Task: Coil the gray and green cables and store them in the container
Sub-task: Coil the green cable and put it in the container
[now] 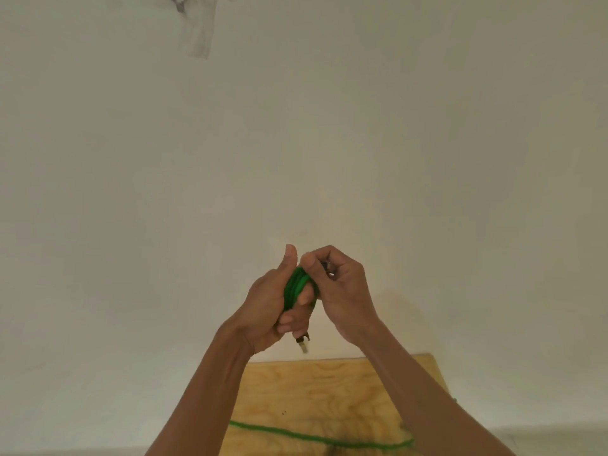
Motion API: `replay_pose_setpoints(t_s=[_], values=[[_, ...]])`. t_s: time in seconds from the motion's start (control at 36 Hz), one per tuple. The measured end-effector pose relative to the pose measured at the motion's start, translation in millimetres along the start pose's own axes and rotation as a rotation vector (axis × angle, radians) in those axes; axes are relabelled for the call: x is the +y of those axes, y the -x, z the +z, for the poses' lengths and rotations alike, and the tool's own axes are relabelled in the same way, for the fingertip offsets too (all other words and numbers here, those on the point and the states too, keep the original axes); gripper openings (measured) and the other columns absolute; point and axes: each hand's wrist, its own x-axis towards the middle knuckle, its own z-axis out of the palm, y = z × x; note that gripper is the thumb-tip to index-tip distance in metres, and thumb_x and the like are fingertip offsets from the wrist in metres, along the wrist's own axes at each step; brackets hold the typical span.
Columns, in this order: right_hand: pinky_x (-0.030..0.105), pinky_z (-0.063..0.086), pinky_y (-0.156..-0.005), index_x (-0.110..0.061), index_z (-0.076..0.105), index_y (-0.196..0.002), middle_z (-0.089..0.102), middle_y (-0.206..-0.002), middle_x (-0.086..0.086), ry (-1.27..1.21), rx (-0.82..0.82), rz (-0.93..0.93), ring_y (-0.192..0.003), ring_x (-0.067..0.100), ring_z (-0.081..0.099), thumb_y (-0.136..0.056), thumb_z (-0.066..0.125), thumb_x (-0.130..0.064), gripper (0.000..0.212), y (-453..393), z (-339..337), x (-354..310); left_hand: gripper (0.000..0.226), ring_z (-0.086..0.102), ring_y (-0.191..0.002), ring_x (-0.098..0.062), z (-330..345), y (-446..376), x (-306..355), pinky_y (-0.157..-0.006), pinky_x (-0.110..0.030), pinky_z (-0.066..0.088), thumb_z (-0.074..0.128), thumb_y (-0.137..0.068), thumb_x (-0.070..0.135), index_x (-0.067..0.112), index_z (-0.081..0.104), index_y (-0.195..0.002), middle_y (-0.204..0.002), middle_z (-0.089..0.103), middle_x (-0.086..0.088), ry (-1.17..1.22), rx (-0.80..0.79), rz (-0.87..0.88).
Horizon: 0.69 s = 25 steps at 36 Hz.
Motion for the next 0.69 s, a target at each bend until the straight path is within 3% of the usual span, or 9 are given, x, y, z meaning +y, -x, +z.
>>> replay_pose_setpoints(t_s=[0.08, 0.19, 0.25, 0.31, 0.39, 0.47, 0.58, 0.69], values=[[0.03, 0.05, -0.045, -0.005, 0.064, -0.086, 0.058, -0.049, 0.007, -0.002, 0.12, -0.046, -0.04, 0.02, 0.056, -0.091, 0.065, -0.03, 0.025, 0.0, 9.2, 1.4, 0.071, 0.03, -0.035, -0.02, 6.1, -3.7, -0.4, -0.048, -0.031, 0.039, 0.038, -0.089, 0.071, 0.009, 0.048, -0.056, -0.039, 0.032, -0.007, -0.015, 0.137, 0.042], [0.027, 0.045, -0.036, -0.007, 0.062, -0.086, 0.056, -0.05, 0.012, -0.021, 0.193, -0.045, -0.033, 0.027, 0.051, -0.092, 0.065, -0.035, 0.028, -1.8, 19.0, 5.0, 0.07, 0.034, -0.031, -0.021, 20.0, -9.3, -1.8, -0.047, -0.032, 0.042, 0.044, -0.089, 0.067, 0.009, 0.047, -0.05, -0.037, 0.035, -0.008, 0.028, 0.36, 0.086], [0.03, 0.046, -0.041, -0.008, 0.063, -0.084, 0.059, -0.055, 0.009, 0.015, 0.236, -0.081, -0.04, 0.026, 0.053, -0.091, 0.067, -0.034, 0.027, -5.1, 19.4, 6.0, 0.069, 0.037, -0.033, -0.022, 19.8, -12.9, -3.9, -0.045, -0.03, 0.043, 0.051, -0.089, 0.064, 0.007, 0.049, -0.05, -0.038, 0.038, -0.009, -0.005, 0.508, 0.152], [0.034, 0.049, -0.054, -0.011, 0.065, -0.081, 0.061, -0.061, 0.0, 0.085, 0.259, -0.141, -0.053, 0.019, 0.054, -0.09, 0.07, -0.031, 0.023, -7.4, 17.9, 6.0, 0.069, 0.042, -0.036, -0.022, 13.1, -16.5, -5.3, -0.048, -0.032, 0.045, 0.056, -0.086, 0.063, 0.002, 0.052, -0.054, -0.04, 0.042, -0.009, -0.088, 0.645, 0.227], [0.032, 0.047, -0.061, -0.014, 0.066, -0.079, 0.061, -0.063, -0.008, 0.129, 0.247, -0.165, -0.058, 0.012, 0.054, -0.09, 0.07, -0.031, 0.021, -9.0, 19.7, 6.8, 0.075, 0.043, -0.039, -0.022, 9.8, -16.9, -7.9, -0.05, -0.035, 0.045, 0.051, -0.084, 0.067, -0.001, 0.049, -0.054, -0.042, 0.043, -0.009, -0.162, 0.676, 0.309], [0.029, 0.047, -0.058, -0.012, 0.067, -0.08, 0.064, -0.065, -0.003, 0.131, 0.27, -0.151, -0.056, 0.011, 0.055, -0.09, 0.069, -0.033, 0.023, -10.8, 23.1, 5.5, 0.073, 0.047, -0.044, -0.017, 13.7, -18.5, -13.3, -0.051, -0.039, 0.047, 0.039, -0.088, 0.072, 0.01, 0.05, -0.051, -0.044, 0.047, -0.002, -0.343, 0.731, 0.47], [0.029, 0.052, -0.057, -0.007, 0.067, -0.084, 0.065, -0.065, 0.001, 0.135, 0.168, -0.091, -0.055, 0.013, 0.059, -0.094, 0.065, -0.029, 0.025, -11.4, 22.2, -1.1, 0.071, 0.042, -0.042, -0.009, 14.1, -21.1, -15.5, -0.047, -0.014, 0.036, 0.037, -0.097, 0.061, 0.007, 0.051, -0.055, -0.041, 0.039, 0.005, -0.517, 0.871, 0.624], [0.038, 0.06, -0.081, -0.002, 0.069, -0.101, 0.072, -0.089, 0.008, -0.011, -0.153, 0.09, -0.084, 0.02, 0.069, -0.1, 0.056, -0.02, 0.023, -17.3, 0.0, -9.7, 0.06, 0.04, -0.037, -0.008, 8.6, -20.8, -13.8, -0.046, -0.012, 0.032, 0.045, -0.103, 0.038, 0.019, 0.033, -0.047, -0.036, 0.035, 0.009, -0.514, 0.937, 0.605]])
